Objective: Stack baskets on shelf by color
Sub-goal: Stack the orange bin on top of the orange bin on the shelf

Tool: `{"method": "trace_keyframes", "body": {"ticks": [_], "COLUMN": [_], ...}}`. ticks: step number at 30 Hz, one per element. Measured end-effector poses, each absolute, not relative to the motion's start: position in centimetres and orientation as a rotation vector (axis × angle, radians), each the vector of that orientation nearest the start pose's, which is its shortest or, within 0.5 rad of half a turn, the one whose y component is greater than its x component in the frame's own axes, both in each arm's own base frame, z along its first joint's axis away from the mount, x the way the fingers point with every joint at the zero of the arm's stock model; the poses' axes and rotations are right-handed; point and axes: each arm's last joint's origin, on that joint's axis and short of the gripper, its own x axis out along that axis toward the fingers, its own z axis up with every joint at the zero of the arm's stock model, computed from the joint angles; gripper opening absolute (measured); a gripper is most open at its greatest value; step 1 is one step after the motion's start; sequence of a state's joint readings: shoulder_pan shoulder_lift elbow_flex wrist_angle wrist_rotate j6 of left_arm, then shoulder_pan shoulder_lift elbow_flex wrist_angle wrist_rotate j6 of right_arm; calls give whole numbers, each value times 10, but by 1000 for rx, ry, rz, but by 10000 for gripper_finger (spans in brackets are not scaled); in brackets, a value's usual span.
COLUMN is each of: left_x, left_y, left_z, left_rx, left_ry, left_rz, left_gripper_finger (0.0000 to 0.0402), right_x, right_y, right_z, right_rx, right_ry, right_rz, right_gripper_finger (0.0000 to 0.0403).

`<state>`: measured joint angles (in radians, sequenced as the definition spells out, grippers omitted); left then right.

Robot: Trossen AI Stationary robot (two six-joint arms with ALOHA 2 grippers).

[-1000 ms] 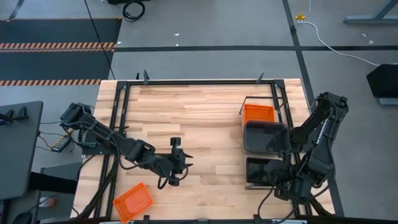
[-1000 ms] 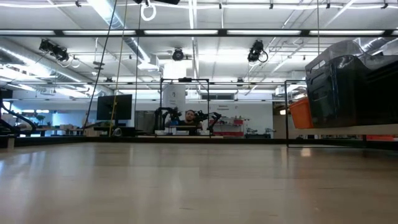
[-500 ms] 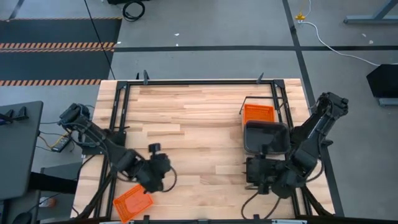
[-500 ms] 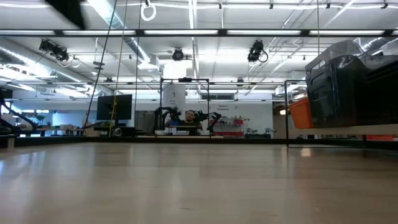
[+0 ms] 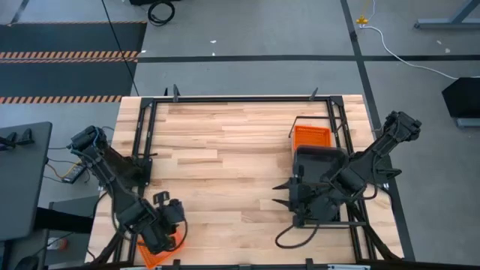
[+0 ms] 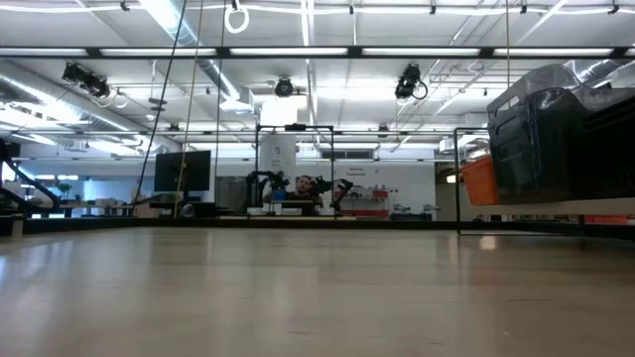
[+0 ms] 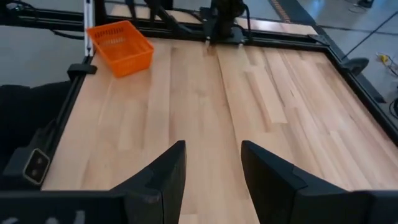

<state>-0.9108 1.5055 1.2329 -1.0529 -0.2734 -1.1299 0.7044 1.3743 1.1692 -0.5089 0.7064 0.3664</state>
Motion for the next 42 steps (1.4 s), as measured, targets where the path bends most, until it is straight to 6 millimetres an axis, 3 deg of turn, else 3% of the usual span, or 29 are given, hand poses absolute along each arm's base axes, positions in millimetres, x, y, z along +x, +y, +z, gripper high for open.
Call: {"method": "trace_keyframes", "body": {"ticks": [6, 11, 18, 24, 31, 38, 42], "left_x": [151, 135, 114, 113, 115, 108, 114], "left_y": [-227, -231, -230, -232, -232, -215, -203], "left_z": [253, 246, 228, 218, 203, 173, 164], "left_rx": [-264, -309, -324, -335, -342, -336, -311], "left_ry": [1255, 1269, 1337, 1338, 1314, 1342, 1329], "left_rz": [164, 229, 311, 267, 217, 326, 377], "left_gripper_finger": [130, 130, 130, 130, 130, 130, 130], "right_x": [245, 260, 268, 268, 271, 284, 291], "right_y": [162, 146, 119, 101, 100, 105, 108], "right_z": [288, 270, 250, 238, 233, 215, 204], "right_rx": [-120, -167, -98, -49, -38, -44, -51], "right_ry": [461, 309, 168, 103, 102, 103, 93], "right_rz": [-116, -134, -82, -63, 20, 27, 27], "right_gripper_finger": [161, 161, 161, 161, 161, 161, 161]}}
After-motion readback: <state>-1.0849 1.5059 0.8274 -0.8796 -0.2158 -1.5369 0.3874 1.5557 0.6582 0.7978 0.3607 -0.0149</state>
